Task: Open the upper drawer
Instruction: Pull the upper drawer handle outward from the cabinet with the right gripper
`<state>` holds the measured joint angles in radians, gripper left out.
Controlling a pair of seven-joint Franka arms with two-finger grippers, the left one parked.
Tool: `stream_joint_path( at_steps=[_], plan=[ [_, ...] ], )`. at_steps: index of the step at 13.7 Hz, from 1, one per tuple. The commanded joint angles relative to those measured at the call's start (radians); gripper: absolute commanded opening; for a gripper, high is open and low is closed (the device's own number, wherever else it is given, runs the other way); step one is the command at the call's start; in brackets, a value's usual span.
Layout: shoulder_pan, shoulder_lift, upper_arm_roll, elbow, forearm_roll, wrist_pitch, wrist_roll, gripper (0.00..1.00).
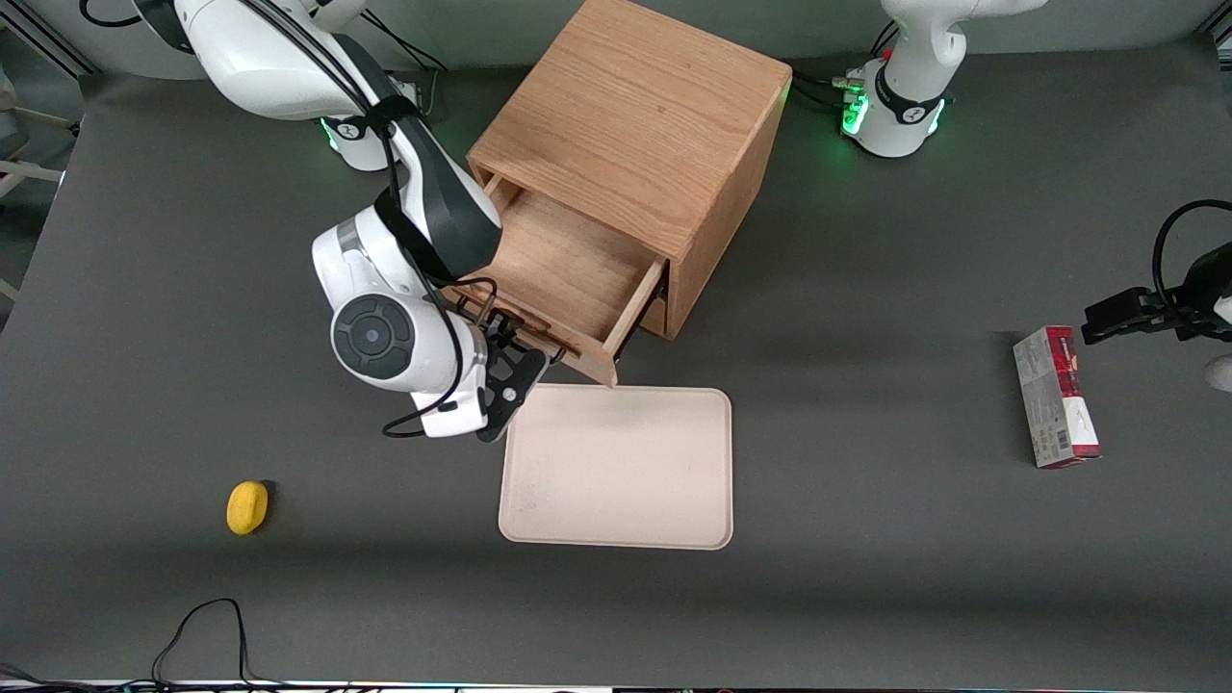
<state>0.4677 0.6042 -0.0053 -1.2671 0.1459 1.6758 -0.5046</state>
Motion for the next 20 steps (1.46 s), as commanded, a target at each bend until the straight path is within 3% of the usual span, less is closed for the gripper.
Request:
stream_joint_path(
  at_steps=[1,20],
  plan=[
    [-0.027,0.043,0.004,0.075,-0.005,-0.005,-0.031,1.0],
    [-0.109,0.089,0.004,0.192,-0.002,0.03,-0.037,1.0]
  ],
)
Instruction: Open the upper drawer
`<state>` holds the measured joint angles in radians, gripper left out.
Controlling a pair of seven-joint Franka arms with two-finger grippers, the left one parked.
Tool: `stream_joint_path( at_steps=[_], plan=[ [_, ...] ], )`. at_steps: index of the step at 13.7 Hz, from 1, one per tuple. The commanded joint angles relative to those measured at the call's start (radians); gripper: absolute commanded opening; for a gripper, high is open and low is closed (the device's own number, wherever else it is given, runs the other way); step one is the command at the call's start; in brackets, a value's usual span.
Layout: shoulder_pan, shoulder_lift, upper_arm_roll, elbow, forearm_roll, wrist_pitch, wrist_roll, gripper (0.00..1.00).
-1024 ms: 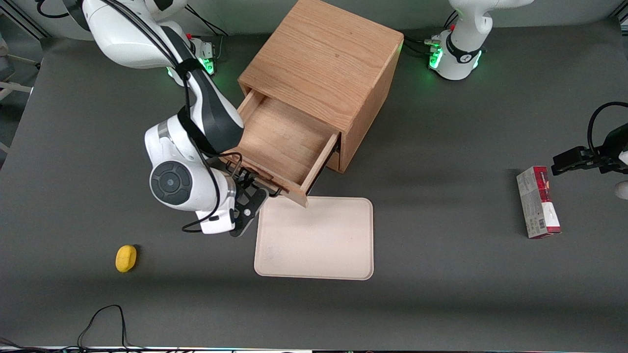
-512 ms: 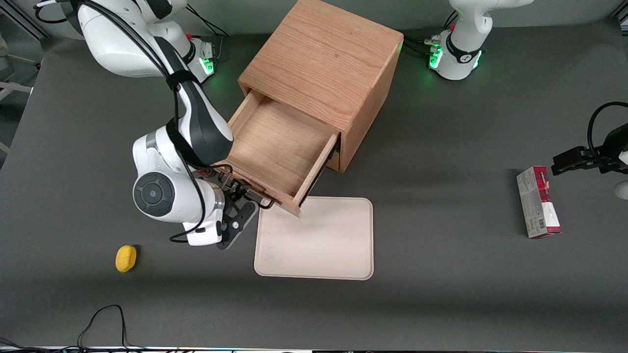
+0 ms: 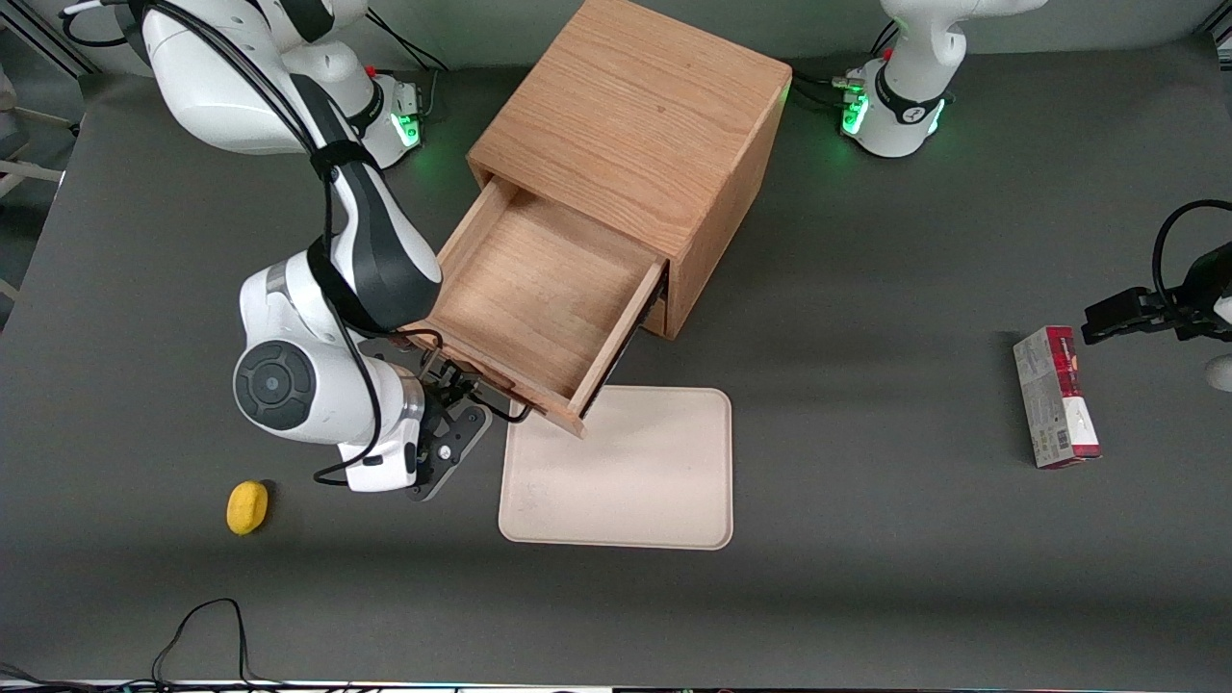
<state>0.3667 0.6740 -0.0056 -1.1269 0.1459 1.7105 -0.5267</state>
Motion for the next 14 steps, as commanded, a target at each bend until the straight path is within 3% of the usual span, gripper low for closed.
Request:
stream_joint_path(
  at_steps=[1,8,10,14],
  plan=[
    [-0.008,0.012,0.003,0.055,-0.003,-0.006,-0.015,1.0],
    [-0.054,-0.095,-0.002,0.064,-0.002,-0.136,-0.009,1.0],
    [-0.093,-0.202,-0.011,-0.041,0.001,-0.187,-0.007,1.0],
    [-0.084,-0.397,-0.143,-0.307,-0.003,-0.134,0.02,1.0]
  ],
)
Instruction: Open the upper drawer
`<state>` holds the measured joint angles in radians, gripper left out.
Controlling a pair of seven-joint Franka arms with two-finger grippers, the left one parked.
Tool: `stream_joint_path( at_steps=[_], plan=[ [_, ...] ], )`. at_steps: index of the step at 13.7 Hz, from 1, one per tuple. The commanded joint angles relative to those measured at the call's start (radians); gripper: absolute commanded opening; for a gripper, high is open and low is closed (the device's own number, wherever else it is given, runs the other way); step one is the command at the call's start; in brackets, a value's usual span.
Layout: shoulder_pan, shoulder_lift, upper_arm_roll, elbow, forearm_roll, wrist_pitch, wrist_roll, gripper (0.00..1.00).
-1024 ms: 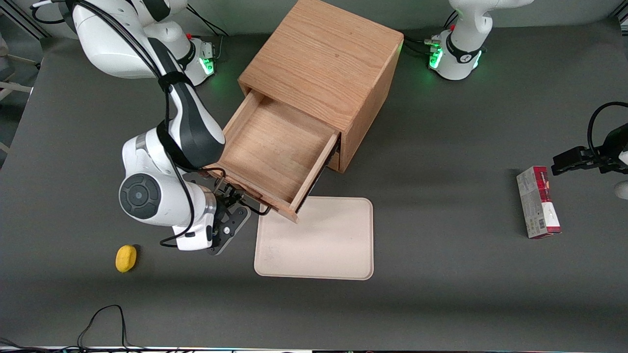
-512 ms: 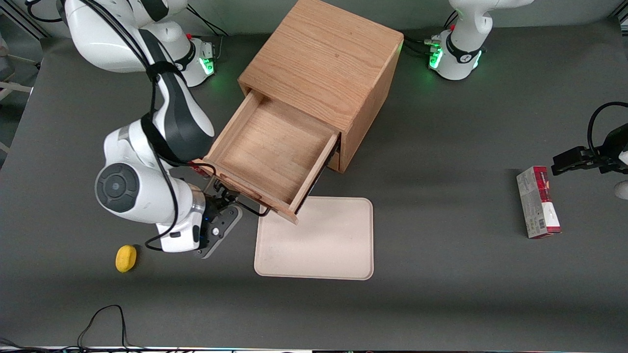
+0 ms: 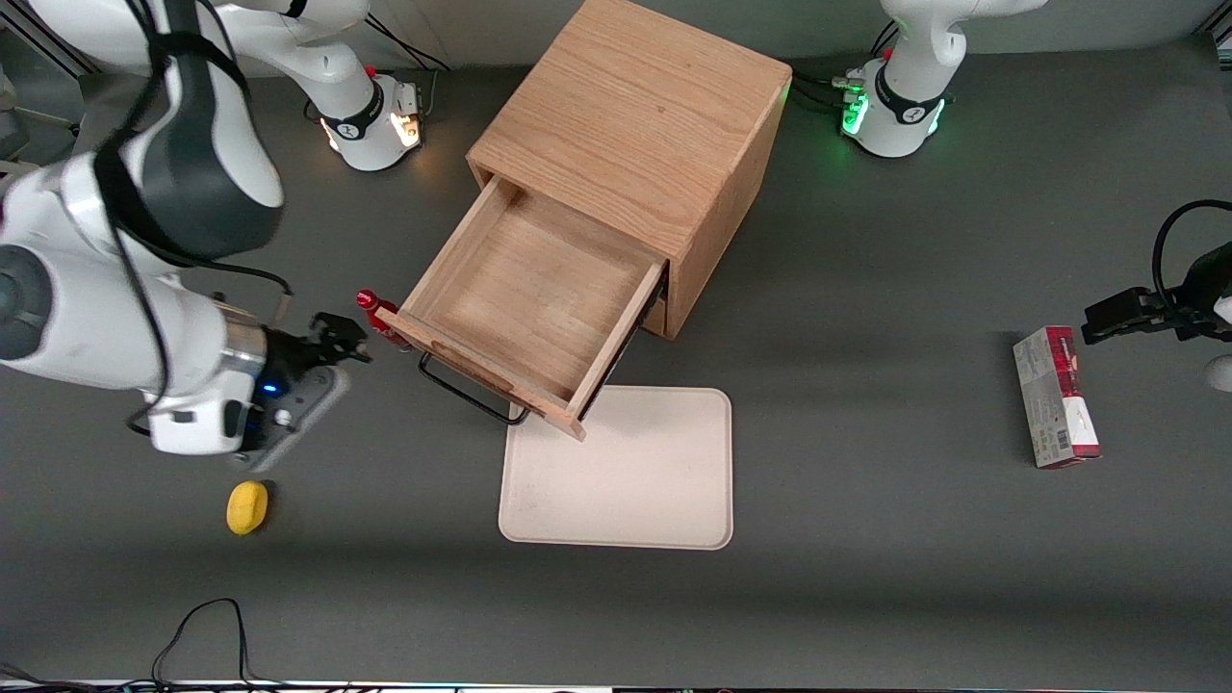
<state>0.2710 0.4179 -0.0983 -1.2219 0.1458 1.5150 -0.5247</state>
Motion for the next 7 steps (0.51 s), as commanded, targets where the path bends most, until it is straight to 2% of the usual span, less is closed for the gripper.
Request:
stream_joint_path(
  at_steps=[1,3,4,5,7],
  plan=[
    [0.011,-0.184,-0.069,-0.276,-0.005,0.079,0.055,1.0],
    [0.014,-0.223,-0.103,-0.311,-0.012,0.07,0.22,1.0],
    [0.026,-0.24,-0.104,-0.315,-0.056,0.059,0.251,1.0],
    [0.028,-0.263,-0.106,-0.343,-0.069,0.068,0.261,1.0],
    [0.027,-0.339,-0.119,-0.436,-0.069,0.106,0.317,0.85]
  ],
)
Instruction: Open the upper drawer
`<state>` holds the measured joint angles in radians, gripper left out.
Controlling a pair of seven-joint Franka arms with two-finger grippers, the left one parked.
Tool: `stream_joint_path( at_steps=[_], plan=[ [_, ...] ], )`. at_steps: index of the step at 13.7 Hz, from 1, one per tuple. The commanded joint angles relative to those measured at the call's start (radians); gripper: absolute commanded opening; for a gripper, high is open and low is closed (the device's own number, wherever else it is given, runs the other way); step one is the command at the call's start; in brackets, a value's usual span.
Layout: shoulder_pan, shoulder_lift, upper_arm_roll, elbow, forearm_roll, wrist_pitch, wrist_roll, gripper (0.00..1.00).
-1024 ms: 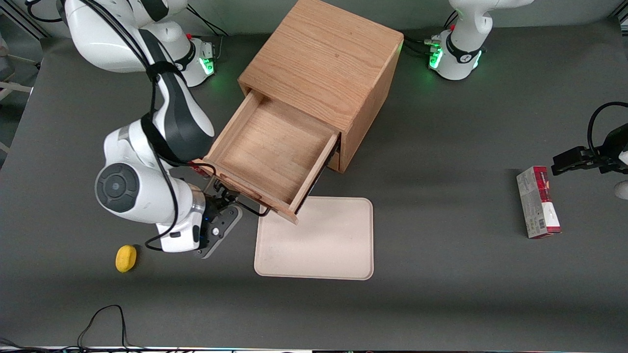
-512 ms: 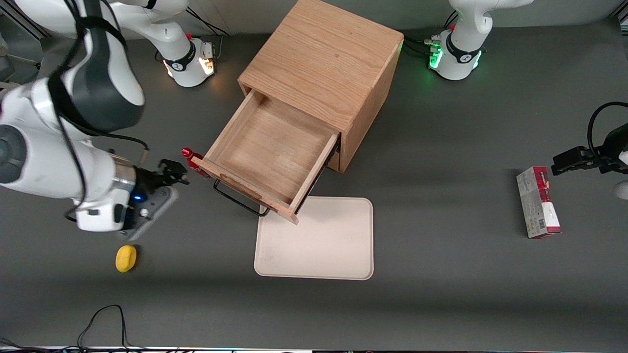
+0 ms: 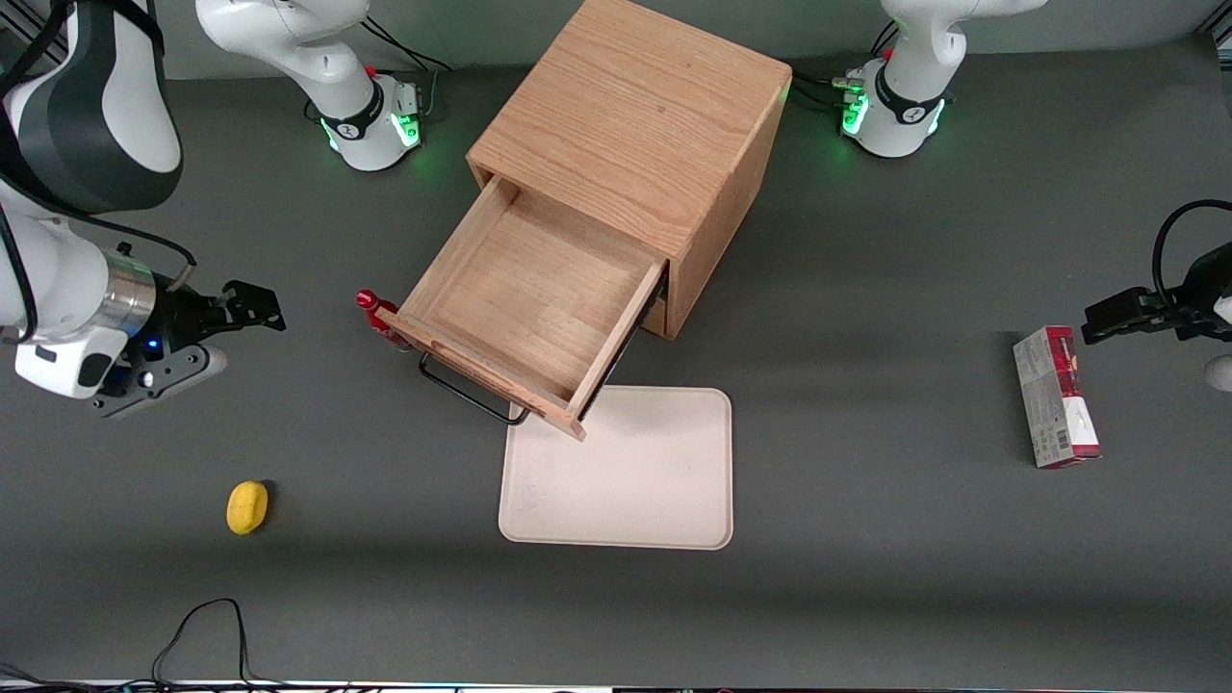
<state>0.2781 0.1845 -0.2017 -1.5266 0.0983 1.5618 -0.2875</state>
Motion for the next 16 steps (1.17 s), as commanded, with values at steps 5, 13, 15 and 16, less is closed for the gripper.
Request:
stream_joint_path(
  at_steps=[5,13,15,16],
  plan=[
    [0.015,-0.246,-0.024,-0.234,-0.031,0.069,0.107,1.0],
    [-0.16,-0.252,0.159,-0.207,-0.049,0.026,0.206,1.0],
    [-0.155,-0.238,0.159,-0.184,-0.052,0.024,0.188,1.0],
    [-0.155,-0.232,0.153,-0.179,-0.051,0.024,0.186,1.0]
  ],
)
